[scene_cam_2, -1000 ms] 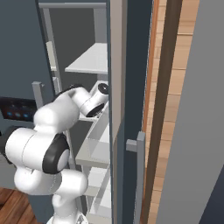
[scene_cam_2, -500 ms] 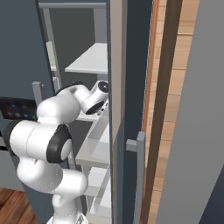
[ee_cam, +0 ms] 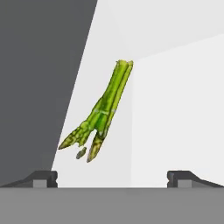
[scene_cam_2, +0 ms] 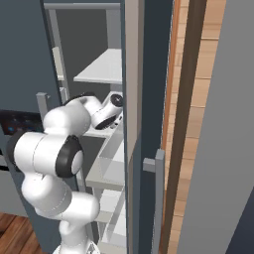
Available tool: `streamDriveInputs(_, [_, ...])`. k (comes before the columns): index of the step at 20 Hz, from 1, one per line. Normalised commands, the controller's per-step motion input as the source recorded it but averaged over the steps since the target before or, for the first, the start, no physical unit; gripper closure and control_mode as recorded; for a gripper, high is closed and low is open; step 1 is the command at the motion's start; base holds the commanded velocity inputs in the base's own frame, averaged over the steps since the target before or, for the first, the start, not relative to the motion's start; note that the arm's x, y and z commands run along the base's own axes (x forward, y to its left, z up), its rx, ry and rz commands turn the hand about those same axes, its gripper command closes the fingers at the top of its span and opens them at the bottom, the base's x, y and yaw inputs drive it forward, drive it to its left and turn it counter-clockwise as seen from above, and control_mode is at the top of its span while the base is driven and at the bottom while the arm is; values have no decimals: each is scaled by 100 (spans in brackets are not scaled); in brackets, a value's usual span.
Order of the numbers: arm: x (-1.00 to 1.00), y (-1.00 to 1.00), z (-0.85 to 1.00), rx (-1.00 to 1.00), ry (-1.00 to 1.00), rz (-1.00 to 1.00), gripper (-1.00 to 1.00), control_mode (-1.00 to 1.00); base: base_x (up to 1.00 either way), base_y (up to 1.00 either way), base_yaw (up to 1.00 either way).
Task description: Move the salami and asparagus from the second highest shelf to the top shelf to make space. Then, place the pitcher from the counter on the cleared second highest shelf.
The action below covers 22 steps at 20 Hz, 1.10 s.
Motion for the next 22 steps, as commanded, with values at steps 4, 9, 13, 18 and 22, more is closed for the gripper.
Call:
streamDriveInputs(4, [19, 15, -16, 0, -7, 0, -100, -100, 0, 0, 0])
streamDriveInputs(9, [22, 10, -10, 0, -6, 0, -100, -100, 0, 0, 0])
streamDriveInputs(13, [26, 4, -6, 0, -5, 0, -100, -100, 0, 0, 0])
streamDriveInputs(18, [30, 5, -11, 0, -2, 0, -100, -100, 0, 0, 0])
streamDriveInputs(22, [31, 11, -21, 0, 0, 0, -100, -100, 0, 0, 0])
